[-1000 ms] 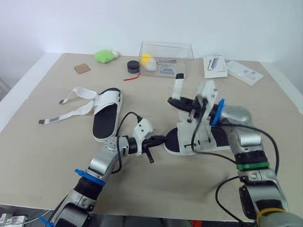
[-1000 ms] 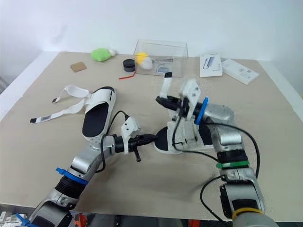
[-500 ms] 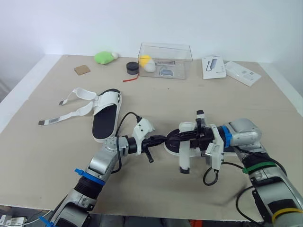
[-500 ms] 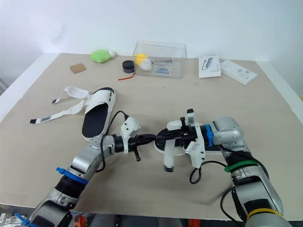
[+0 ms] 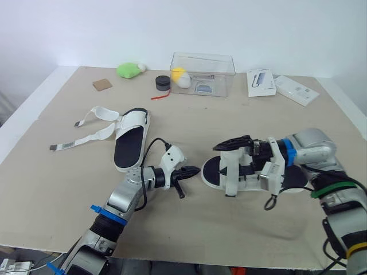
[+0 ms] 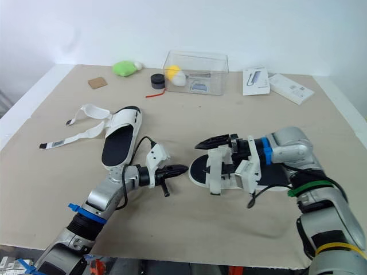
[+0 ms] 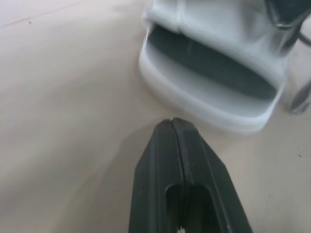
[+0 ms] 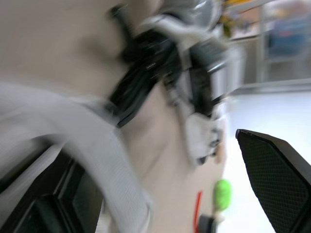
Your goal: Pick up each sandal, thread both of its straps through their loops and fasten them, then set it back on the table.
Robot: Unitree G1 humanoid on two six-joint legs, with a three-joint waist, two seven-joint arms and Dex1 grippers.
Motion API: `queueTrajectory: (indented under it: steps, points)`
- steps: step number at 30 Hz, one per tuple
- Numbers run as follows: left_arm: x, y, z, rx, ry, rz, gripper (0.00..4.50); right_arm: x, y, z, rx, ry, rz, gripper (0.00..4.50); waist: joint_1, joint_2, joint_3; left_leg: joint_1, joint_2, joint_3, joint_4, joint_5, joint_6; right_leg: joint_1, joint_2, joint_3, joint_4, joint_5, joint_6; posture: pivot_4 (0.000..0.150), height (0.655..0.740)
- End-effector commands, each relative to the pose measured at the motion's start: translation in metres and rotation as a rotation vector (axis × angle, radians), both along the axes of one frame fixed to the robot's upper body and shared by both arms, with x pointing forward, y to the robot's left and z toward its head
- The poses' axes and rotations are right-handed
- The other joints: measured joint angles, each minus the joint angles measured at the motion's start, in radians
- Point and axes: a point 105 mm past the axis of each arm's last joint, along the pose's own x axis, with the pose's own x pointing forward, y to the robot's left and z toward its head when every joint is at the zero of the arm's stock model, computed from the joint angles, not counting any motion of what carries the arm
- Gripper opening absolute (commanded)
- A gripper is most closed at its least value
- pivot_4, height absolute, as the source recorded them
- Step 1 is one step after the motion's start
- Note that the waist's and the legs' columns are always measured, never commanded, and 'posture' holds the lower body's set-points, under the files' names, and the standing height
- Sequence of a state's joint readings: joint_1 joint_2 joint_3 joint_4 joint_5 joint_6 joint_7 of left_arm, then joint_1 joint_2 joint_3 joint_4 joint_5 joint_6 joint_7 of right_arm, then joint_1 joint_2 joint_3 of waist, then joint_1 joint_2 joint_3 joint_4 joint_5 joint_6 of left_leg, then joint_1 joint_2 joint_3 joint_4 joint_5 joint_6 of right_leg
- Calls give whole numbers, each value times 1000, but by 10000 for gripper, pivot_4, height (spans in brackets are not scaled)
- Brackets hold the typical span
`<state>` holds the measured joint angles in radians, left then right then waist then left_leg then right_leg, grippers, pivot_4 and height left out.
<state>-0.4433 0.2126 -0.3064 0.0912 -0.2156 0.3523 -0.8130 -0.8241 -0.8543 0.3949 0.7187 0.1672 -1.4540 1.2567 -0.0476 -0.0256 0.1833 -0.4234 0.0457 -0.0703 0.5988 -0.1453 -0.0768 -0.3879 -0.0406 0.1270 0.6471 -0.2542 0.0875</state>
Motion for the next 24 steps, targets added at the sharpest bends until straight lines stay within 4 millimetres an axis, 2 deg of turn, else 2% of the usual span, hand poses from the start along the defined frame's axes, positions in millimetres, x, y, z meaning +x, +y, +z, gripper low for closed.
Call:
queueTrajectory:
  steps: [1, 6, 9, 15, 20, 24]
  points:
    - [0, -3, 1, -3, 4, -10, 0, 4, -11, 8, -44, -51, -26, 44466, 0, 0, 0, 0, 0, 0, 0, 0, 0, 0, 0, 0, 0, 0, 0, 1500, 7400]
    - [5, 10, 5, 1, -10, 19, 0, 9, -21, 18, -135, -143, -35, 44466, -1, 0, 0, 0, 0, 0, 0, 0, 0, 0, 0, 0, 0, 0, 0, 1500, 7400]
    - [13, 22, 26, -63, -33, 55, 0, 13, -30, 29, -118, -151, -90, 44466, -1, 0, 0, 0, 0, 0, 1, 0, 0, 0, 0, 0, 0, 1, 0, 1500, 7400]
    - [8, 13, 53, -140, -55, 8, 0, 16, -28, 46, -4, -93, -159, 44466, -1, 2, 2, 0, 0, 0, 0, 0, 0, 0, 0, 0, 0, 0, 0, 1500, 7400]
    - [-2, -10, 61, -157, -56, -70, 0, 9, -37, 45, -28, 87, -271, 44466, 1, 3, 2, -1, 0, 0, 0, 0, 0, -1, 0, 0, 0, 0, 1, 1500, 7400]
    - [-7, -22, 50, -142, -30, -97, 0, 8, -48, 54, 67, 379, -460, 44466, 0, 3, 3, -1, 0, 0, 0, 0, 0, 0, 0, 0, 0, -1, 1, 1500, 7400]
